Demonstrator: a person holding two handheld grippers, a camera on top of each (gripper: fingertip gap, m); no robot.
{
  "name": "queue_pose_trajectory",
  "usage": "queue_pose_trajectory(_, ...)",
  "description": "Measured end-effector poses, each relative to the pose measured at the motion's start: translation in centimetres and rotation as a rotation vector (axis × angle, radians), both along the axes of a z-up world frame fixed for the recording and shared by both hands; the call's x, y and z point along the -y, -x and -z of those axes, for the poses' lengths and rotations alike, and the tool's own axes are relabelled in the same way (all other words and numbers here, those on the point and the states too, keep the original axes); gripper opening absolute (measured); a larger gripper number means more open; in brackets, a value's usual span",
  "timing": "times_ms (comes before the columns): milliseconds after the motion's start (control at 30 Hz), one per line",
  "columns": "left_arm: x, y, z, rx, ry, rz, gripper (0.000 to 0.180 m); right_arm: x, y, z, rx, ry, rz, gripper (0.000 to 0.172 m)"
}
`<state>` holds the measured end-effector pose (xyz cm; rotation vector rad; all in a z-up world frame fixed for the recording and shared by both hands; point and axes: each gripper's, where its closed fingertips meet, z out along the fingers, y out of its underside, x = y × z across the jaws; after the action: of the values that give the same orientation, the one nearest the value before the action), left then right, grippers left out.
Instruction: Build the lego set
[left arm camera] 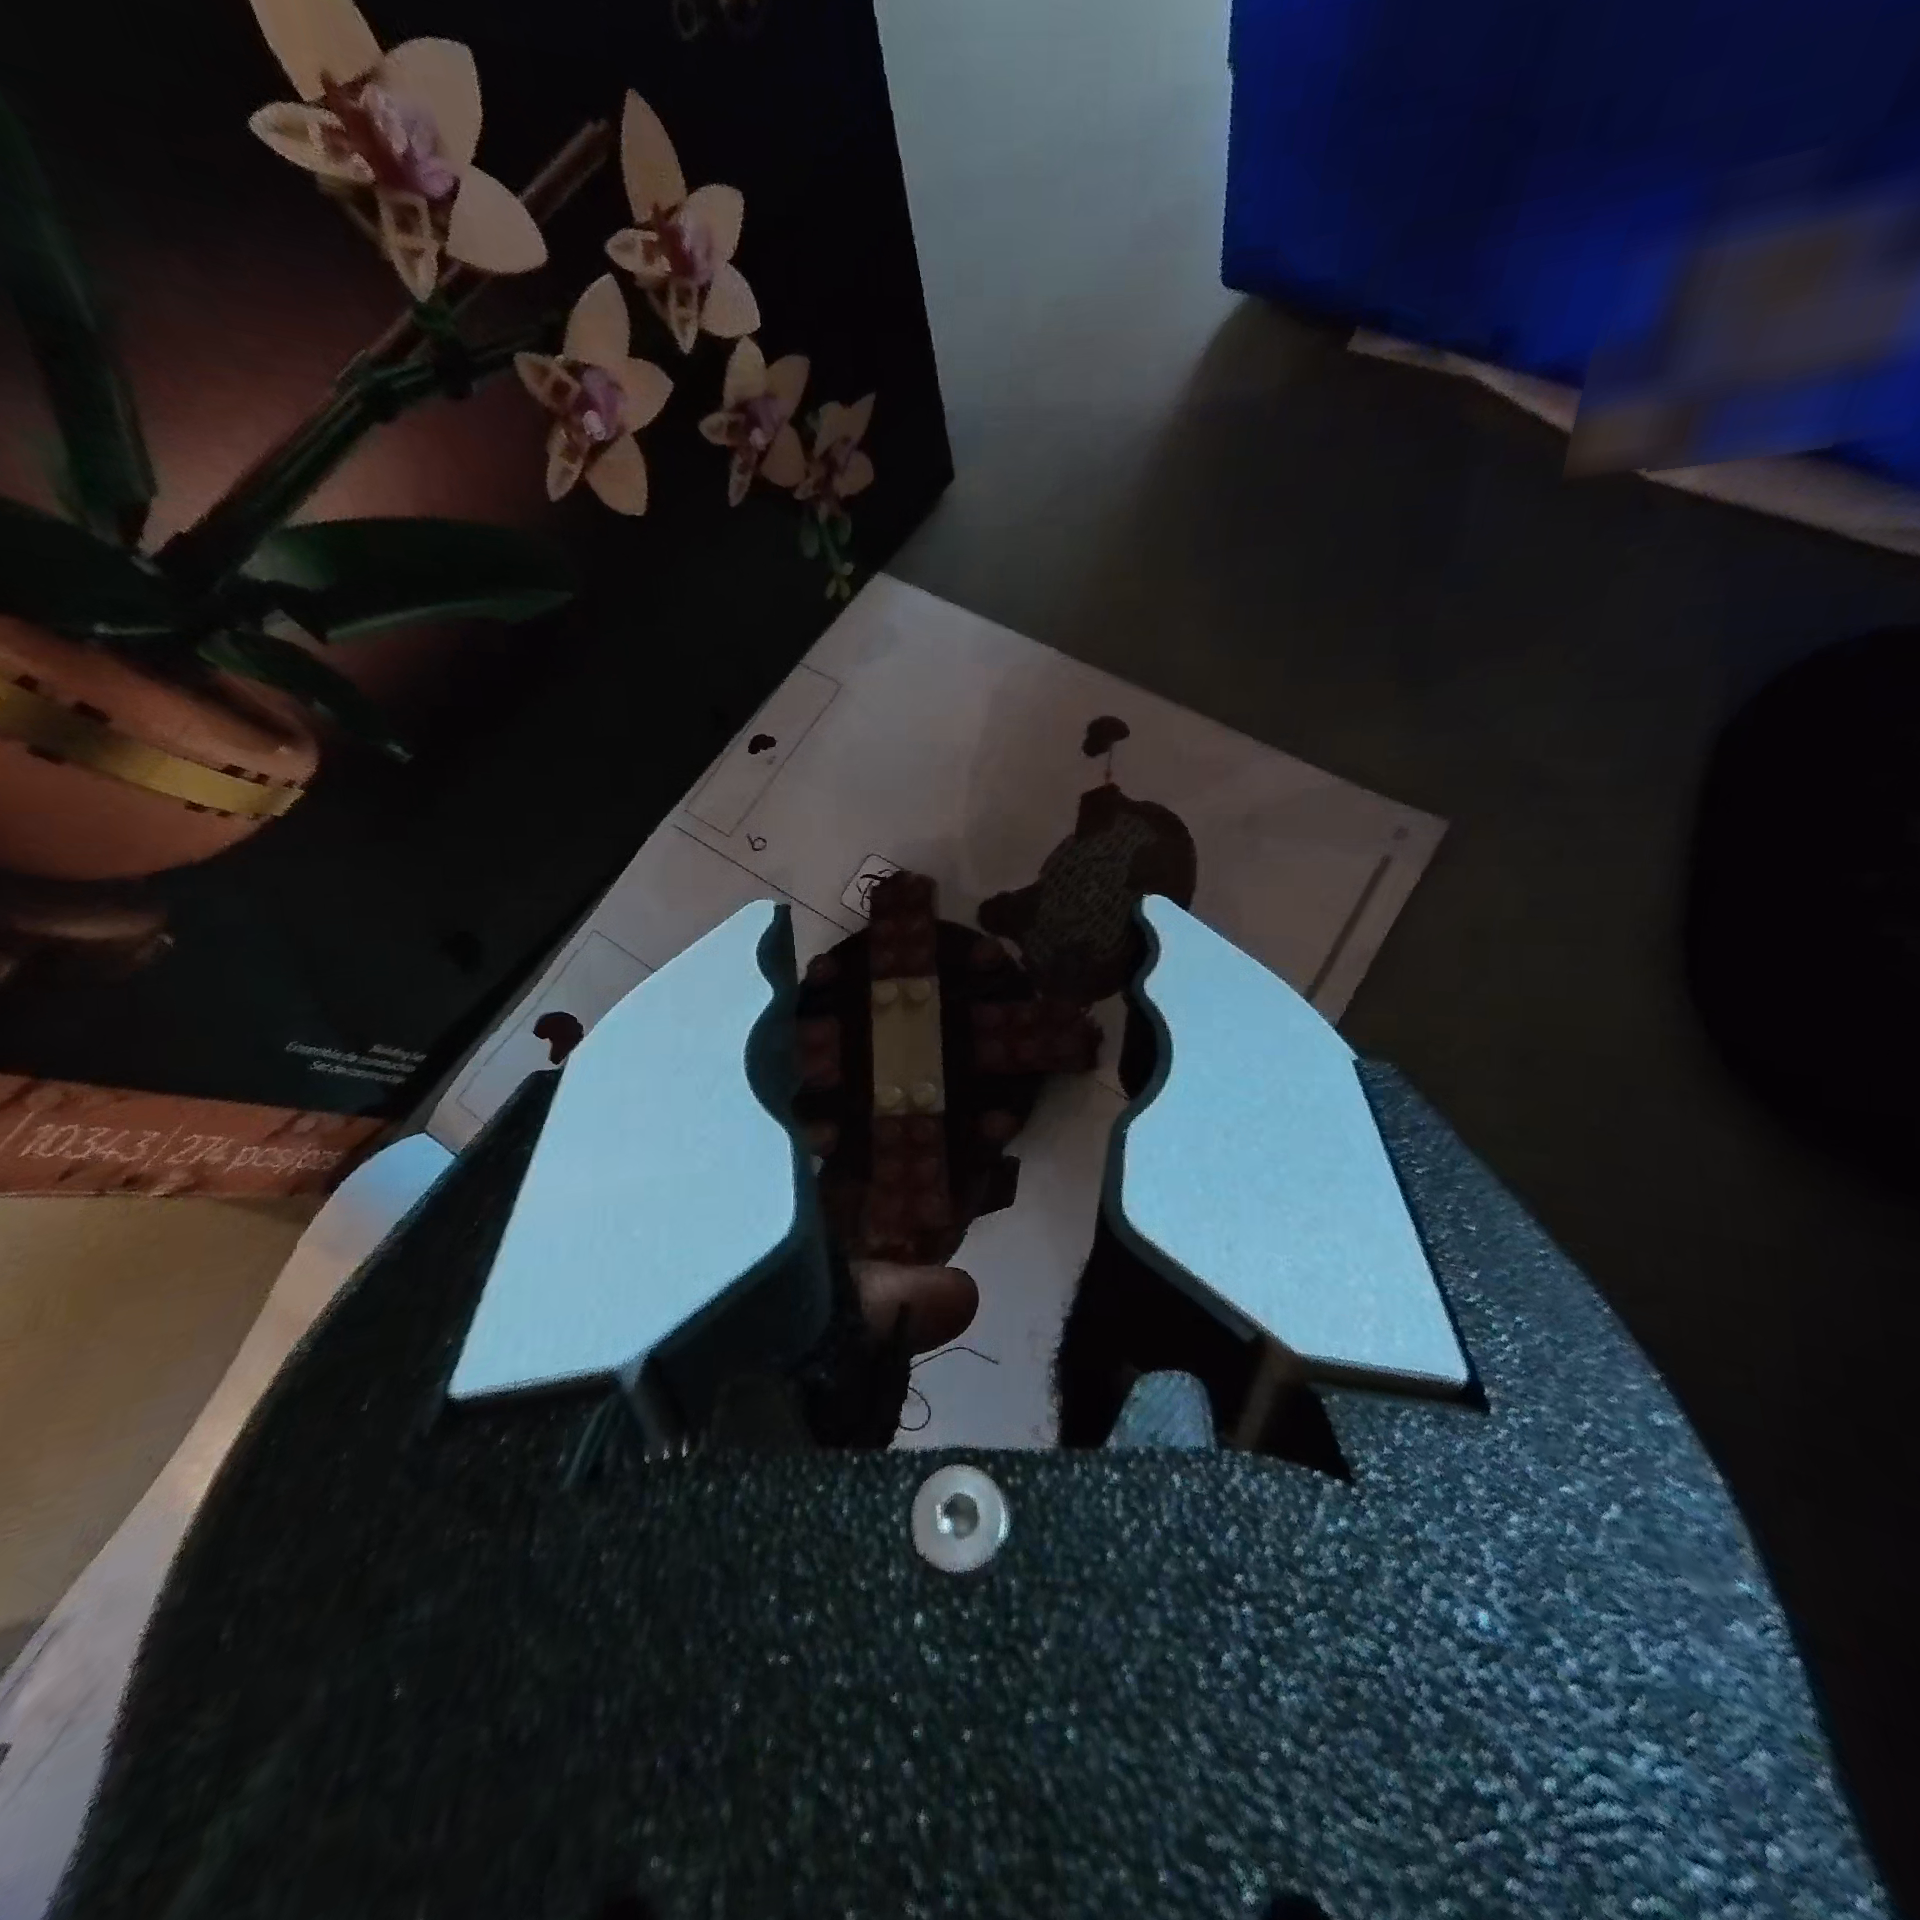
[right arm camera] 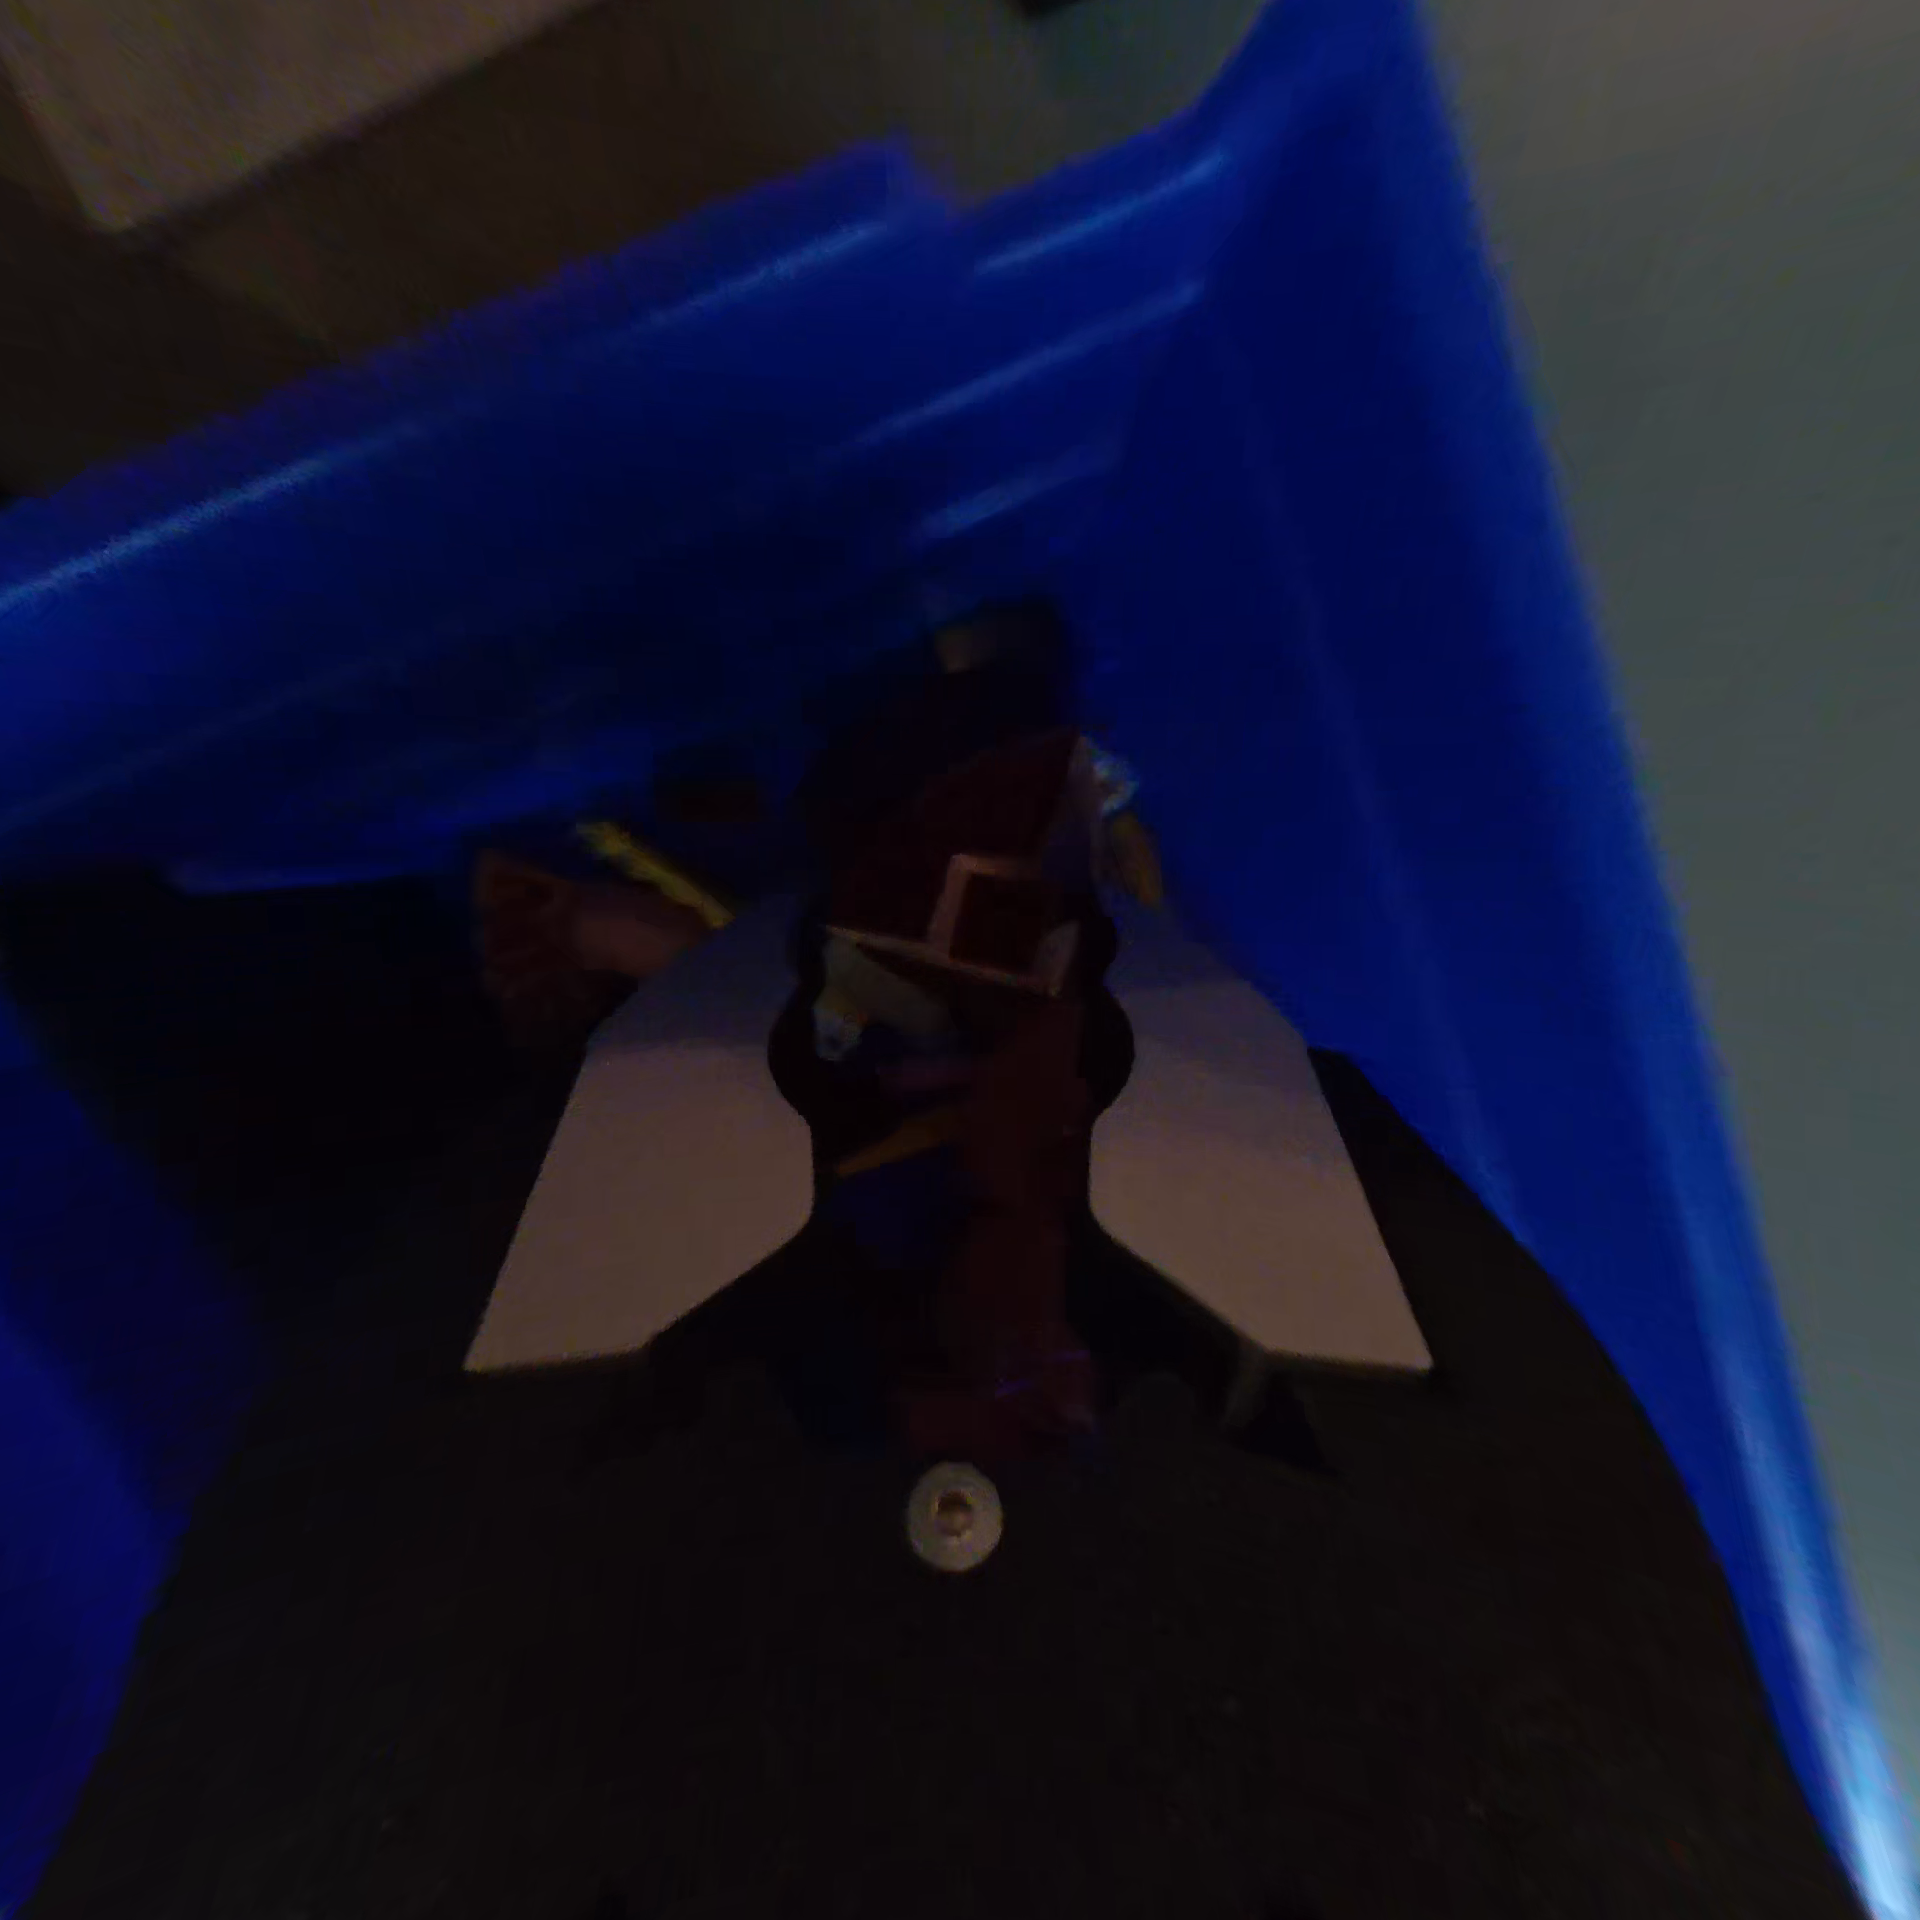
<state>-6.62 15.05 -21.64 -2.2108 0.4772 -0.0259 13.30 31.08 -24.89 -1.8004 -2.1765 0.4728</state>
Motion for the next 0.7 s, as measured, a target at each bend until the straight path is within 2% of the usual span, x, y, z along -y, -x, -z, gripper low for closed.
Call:
queue_pose_trajectory(167, -0.1, -0.1, 0.0, -0.006, -0.002, 0.003, 0.060, 0.9, -3.3, -0.8, 0.059, 0.051, -0.015, 0.045)
queue_pose_trajectory(433, -0.1, -0.1, 0.1, -0.008, -0.002, 0.004, 0.060, -1.8, -7.3, -4.9, 0.047, -0.046, 0.144, 0.045)
queue_pose_trajectory(700, -0.1, -0.1, 0.0, -0.014, -0.004, 0.003, 0.060, -1.6, -8.4, -4.3, 0.077, -0.047, 0.153, 0.043)
